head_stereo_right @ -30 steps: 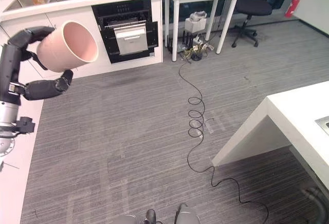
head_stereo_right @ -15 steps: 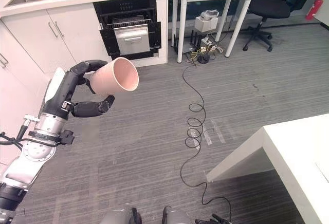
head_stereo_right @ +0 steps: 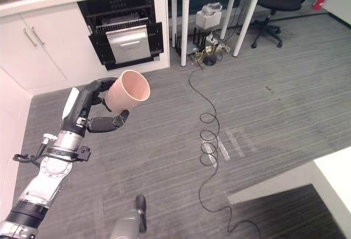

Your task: Place the dishes in the dishwasher.

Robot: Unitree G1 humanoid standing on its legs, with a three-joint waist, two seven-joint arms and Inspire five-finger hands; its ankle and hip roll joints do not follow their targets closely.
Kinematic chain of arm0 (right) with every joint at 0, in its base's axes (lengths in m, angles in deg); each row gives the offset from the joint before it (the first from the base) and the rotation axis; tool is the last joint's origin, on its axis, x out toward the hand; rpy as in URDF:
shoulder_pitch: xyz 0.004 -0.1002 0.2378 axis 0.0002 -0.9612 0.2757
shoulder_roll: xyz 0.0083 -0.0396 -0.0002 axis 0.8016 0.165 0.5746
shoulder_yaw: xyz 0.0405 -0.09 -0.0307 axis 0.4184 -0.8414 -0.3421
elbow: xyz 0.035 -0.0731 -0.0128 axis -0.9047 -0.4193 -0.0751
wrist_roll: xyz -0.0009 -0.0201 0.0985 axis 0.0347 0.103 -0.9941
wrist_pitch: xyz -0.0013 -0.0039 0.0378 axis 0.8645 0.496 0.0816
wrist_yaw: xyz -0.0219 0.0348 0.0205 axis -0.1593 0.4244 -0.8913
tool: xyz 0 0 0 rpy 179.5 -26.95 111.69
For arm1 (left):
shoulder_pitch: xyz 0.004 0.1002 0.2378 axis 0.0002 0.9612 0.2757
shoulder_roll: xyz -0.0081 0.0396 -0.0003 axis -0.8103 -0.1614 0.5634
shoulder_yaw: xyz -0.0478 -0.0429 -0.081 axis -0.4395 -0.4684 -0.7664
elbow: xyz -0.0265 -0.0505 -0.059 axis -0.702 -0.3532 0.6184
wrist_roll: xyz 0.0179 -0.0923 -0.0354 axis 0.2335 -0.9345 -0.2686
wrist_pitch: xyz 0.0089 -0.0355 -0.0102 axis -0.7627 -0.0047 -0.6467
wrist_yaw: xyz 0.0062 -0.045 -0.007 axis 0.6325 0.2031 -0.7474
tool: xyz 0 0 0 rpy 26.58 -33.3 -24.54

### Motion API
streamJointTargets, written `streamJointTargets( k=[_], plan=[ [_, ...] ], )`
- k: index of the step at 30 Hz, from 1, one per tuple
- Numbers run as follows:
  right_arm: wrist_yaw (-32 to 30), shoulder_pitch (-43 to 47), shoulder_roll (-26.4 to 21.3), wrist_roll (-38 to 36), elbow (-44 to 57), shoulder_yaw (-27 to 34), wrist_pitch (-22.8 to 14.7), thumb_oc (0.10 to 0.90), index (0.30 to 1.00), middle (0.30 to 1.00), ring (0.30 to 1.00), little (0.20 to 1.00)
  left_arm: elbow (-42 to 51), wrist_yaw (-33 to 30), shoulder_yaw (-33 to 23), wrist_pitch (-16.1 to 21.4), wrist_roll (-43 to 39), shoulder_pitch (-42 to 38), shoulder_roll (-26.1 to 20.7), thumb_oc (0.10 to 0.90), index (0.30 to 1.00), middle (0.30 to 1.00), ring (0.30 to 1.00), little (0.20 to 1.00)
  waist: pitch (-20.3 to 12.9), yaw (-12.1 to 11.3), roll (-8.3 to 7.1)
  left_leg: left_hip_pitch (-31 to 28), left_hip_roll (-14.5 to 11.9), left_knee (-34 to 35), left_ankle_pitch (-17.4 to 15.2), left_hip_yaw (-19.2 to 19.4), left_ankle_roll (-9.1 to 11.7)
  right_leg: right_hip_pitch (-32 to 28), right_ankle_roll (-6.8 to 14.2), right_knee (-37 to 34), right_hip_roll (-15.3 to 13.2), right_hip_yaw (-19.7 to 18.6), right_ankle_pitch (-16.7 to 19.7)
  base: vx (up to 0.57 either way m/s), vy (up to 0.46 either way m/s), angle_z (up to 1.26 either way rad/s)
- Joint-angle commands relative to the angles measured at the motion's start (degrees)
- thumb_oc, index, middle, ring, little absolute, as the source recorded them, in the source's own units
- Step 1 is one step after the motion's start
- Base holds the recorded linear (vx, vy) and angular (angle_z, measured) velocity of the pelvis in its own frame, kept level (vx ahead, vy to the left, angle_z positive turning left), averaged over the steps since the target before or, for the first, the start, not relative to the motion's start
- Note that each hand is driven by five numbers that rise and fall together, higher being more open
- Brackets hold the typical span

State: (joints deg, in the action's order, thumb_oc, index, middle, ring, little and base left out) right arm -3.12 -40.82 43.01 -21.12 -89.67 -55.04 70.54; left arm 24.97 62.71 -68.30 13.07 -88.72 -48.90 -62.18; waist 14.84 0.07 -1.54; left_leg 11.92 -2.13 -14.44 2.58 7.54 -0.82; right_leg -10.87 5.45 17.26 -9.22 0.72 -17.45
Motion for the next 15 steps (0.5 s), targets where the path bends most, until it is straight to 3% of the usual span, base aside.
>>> streamJointTargets(
  k=[1,2,3,5,7,9,10,11,12,14,15],
  plan=[
    [-2.04,-1.77,-1.15,-1.75,0.46,-0.11,0.04,0.800,0.900,0.900,0.900,0.900,7.76,-0.78,-4.68,6.33,-3.83,-6.93,0.47,0.400,0.300,0.300,0.300,0.300,-4.00,0.52,3.35,1.06,-2.14,-2.75,-3.96,-5.56,2.59,-1.01,1.85,0.06,4.59,0.00,8.65,0.45,0.305,0.36],
    [-2.57,-1.90,-1.21,-1.05,0.57,0.27,-0.54,0.800,0.900,0.900,0.900,0.900,7.38,-0.48,-3.74,6.32,-3.56,-8.01,0.14,0.400,0.300,0.300,0.300,0.300,-3.86,0.96,3.30,-0.05,-0.77,-2.75,-4.87,-6.34,1.17,0.14,2.57,4.76,4.41,-0.87,11.62,0.25,0.187,0.37],
    [-2.70,-1.93,-1.21,-0.91,0.64,0.37,-0.67,0.800,0.900,0.900,0.900,0.900,7.25,-0.26,-3.48,6.41,-3.17,-8.33,0.03,0.400,0.300,0.300,0.300,0.300,-3.82,1.00,3.20,-0.25,-0.40,-2.75,-5.06,-6.46,0.83,0.62,2.76,5.81,4.31,-1.12,12.12,0.25,0.186,0.36],
    [-2.12,-2.89,-1.16,0.14,1.77,1.07,-1.33,0.800,0.900,0.900,0.900,0.900,6.93,-0.77,-1.99,5.77,0.28,-9.95,-1.60,0.400,0.300,0.300,0.300,0.300,-3.39,1.50,3.80,-2.84,1.10,-2.75,-7.10,-6.34,-2.04,6.61,4.97,20.86,2.86,0.74,18.89,0.32,0.195,0.43],
    [-0.67,-3.38,-1.49,0.96,2.54,1.07,-1.89,0.800,0.900,0.900,0.900,0.900,6.74,-2.03,-1.97,4.84,0.90,-10.20,-3.00,0.400,0.300,0.300,0.300,0.300,-2.77,1.62,4.89,-5.55,0.48,-2.75,-8.51,-5.54,-2.73,12.92,5.08,30.32,0.18,3.03,22.72,0.36,0.155,0.09],
    [0.72,-3.18,-1.96,2.05,2.74,0.52,-2.48,0.800,0.900,0.900,0.900,0.900,7.00,-2.46,-2.48,4.45,1.22,-9.98,-3.63,0.400,0.300,0.300,0.300,0.300,-2.50,1.79,5.32,-6.90,0.09,-2.75,-9.29,-5.04,-2.57,16.24,4.44,31.49,0.11,3.73,22.50,0.31,-0.022,-0.28],
    [2.02,-2.81,-2.06,2.67,4.64,-1.03,-2.10,0.800,0.900,0.900,0.900,0.900,8.25,-2.44,-3.20,4.39,-0.15,-9.47,-4.80,0.400,0.300,0.300,0.300,0.300,-1.68,3.24,4.54,-8.45,1.16,-2.75,-10.57,-4.84,-2.97,20.07,3.88,25.84,4.81,5.35,18.99,0.37,-0.193,-0.53],
    [2.38,-2.62,-1.90,1.57,5.95,-1.80,-1.59,0.800,0.900,0.900,0.900,0.900,9.15,-2.26,-3.55,4.38,-1.10,-9.33,-5.41,0.400,0.300,0.300,0.300,0.300,-1.44,4.15,3.98,-9.18,2.02,-2.75,-11.58,-5.31,-3.11,22.05,3.64,20.93,6.61,5.88,19.15,0.43,-0.227,-0.58],
    [2.12,-2.55,-1.81,0.96,6.63,-2.21,-1.30,0.800,0.900,0.900,0.900,0.900,9.44,-2.08,-3.74,4.46,-1.57,-9.29,-5.68,0.400,0.300,0.300,0.300,0.300,-1.38,4.56,3.47,-9.64,2.58,-2.75,-12.25,-5.48,-3.05,22.46,3.42,17.26,6.55,6.12,19.21,0.34,-0.232,-0.28],
    [-0.05,-2.09,-1.34,-1.61,9.05,-3.33,-0.96,0.800,0.900,0.900,0.900,0.900,10.53,-1.43,-3.85,4.86,-3.92,-9.58,-5.94,0.400,0.300,0.300,0.300,0.300,-0.97,6.35,1.09,-12.05,4.88,-2.75,-15.50,-6.75,-2.69,24.20,3.62,-0.04,4.24,6.96,21.49,0.48,-0.360,0.25],
    [-0.55,-2.04,-0.93,-2.80,9.84,-3.30,0.46,0.800,0.900,0.900,0.900,0.900,10.99,-1.96,-3.46,5.21,-3.31,-9.79,-6.31,0.400,0.300,0.300,0.300,0.300,-0.53,7.77,-0.92,-14.63,6.62,-2.75,-18.70,-8.54,-2.60,29.03,5.93,-0.07,0.98,4.40,22.54,0.60,-0.437,0.65]
  ],
)
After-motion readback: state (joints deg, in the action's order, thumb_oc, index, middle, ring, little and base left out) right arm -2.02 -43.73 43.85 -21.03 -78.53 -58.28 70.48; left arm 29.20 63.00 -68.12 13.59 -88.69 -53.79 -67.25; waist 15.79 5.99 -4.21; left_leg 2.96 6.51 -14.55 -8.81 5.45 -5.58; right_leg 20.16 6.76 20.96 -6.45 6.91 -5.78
